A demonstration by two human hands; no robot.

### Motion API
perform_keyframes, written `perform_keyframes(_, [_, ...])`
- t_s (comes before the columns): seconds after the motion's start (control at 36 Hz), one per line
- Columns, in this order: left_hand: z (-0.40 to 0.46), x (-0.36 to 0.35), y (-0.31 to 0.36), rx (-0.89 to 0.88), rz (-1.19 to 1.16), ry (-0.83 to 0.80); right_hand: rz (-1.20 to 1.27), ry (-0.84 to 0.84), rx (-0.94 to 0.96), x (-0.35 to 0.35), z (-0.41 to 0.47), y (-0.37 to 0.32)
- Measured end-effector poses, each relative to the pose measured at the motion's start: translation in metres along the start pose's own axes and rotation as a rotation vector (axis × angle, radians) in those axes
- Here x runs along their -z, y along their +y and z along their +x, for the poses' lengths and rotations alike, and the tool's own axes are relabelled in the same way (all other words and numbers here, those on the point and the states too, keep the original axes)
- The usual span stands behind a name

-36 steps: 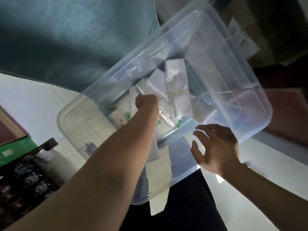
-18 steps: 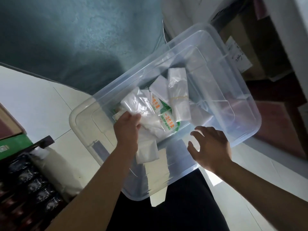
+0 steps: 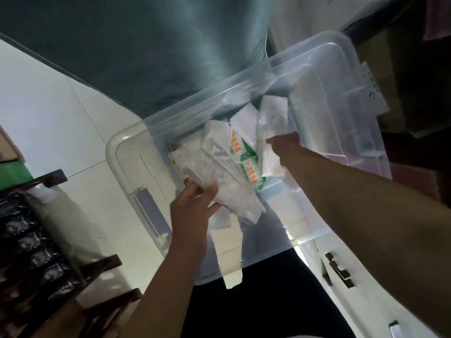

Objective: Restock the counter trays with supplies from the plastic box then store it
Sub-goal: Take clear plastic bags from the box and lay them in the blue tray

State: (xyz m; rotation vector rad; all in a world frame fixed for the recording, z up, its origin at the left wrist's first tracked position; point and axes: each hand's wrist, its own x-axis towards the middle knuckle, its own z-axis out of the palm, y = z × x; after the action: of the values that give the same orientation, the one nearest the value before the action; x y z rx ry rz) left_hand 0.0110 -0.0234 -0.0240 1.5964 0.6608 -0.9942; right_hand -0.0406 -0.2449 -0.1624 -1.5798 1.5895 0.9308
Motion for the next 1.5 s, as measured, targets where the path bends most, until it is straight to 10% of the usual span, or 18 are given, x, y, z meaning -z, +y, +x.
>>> perform_keyframes(0.22, [-0.01,0.017,0.0,0.018,-0.098,0.063,-0.347,-0.004,0.013,-0.01,0.029,-0.006])
perform_keyframes(0.39, [-0.02,0.028,0.008,-0.006,-0.095,0.072,0.219,0.01,-0.054,-0.012,0.045,-0.006])
perform_keyframes(0.69, [-0.039,0.054,0.015,-0.103,-0.075,-0.025,-0.059,0.204,0.139,0.001,-0.01,0.002])
perform_keyframes(0.92, [-0.079,0.112,0.065,-0.141,-0.043,-0.199,0.587,0.076,0.208,0.016,-0.145,0.021])
perform_keyframes(1.5, [-0.19,0.159,0.177,-0.354,0.284,-0.805,0.775,-0.003,0.783,0.012,-0.455,0.049])
